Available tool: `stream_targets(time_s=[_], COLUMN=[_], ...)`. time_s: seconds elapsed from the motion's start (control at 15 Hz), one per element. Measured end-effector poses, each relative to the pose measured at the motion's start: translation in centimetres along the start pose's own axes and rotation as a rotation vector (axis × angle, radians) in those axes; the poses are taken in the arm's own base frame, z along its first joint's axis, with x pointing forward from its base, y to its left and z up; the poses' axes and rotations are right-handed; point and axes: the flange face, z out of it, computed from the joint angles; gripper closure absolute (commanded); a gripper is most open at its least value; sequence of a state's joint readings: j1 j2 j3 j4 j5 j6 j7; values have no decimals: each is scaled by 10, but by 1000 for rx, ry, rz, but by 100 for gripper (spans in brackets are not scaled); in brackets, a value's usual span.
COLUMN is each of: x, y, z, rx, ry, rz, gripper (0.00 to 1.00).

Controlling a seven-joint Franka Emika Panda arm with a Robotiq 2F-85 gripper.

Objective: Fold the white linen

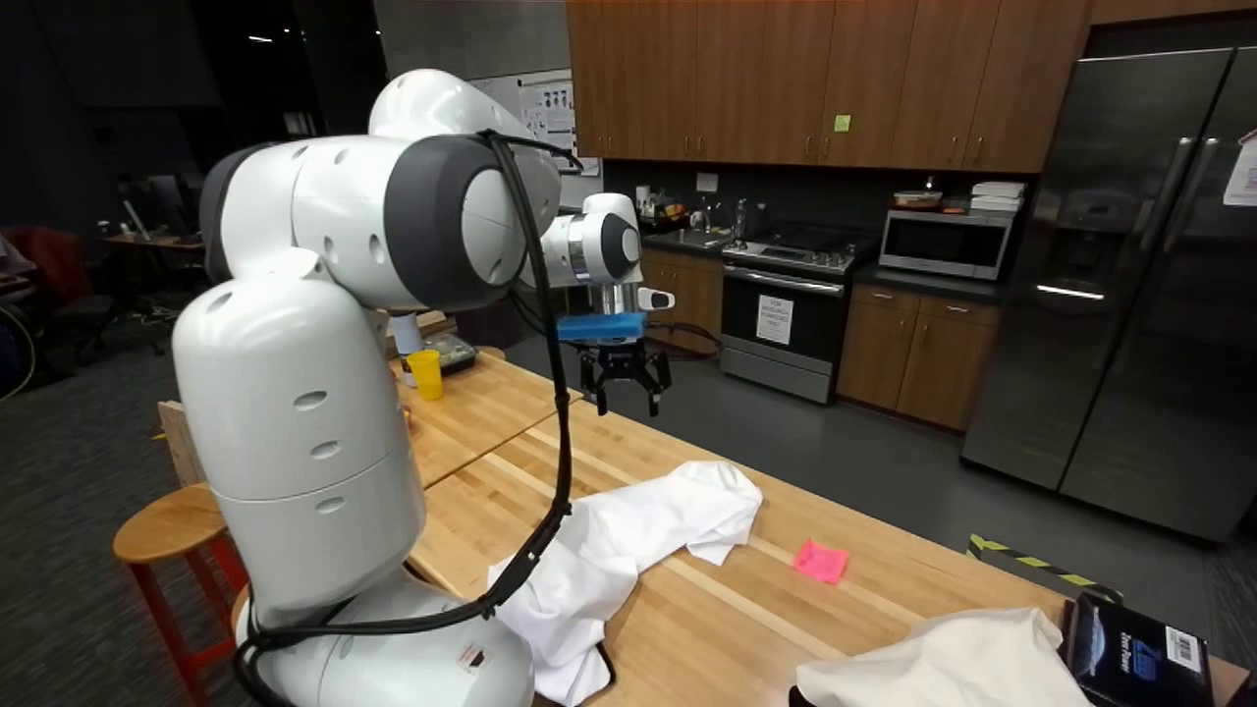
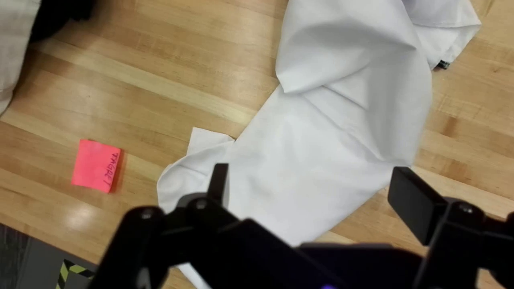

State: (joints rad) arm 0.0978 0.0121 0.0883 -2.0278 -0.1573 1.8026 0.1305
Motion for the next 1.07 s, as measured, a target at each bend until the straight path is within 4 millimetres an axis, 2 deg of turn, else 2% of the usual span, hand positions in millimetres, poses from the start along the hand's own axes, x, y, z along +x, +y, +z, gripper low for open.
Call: stream_targets(time_s=[0.2, 0.53, 0.73, 0.93, 1.07], x=[15, 68, 117, 168, 197], y=[-18, -50, -50, -38, -32], z=[14, 57, 81, 104, 114], rx=[0, -10, -105, -227, -246], ry=[-11, -5, 105, 174, 193], rz=[161, 436, 466, 431, 435], gripper=[0, 0, 0, 0, 0])
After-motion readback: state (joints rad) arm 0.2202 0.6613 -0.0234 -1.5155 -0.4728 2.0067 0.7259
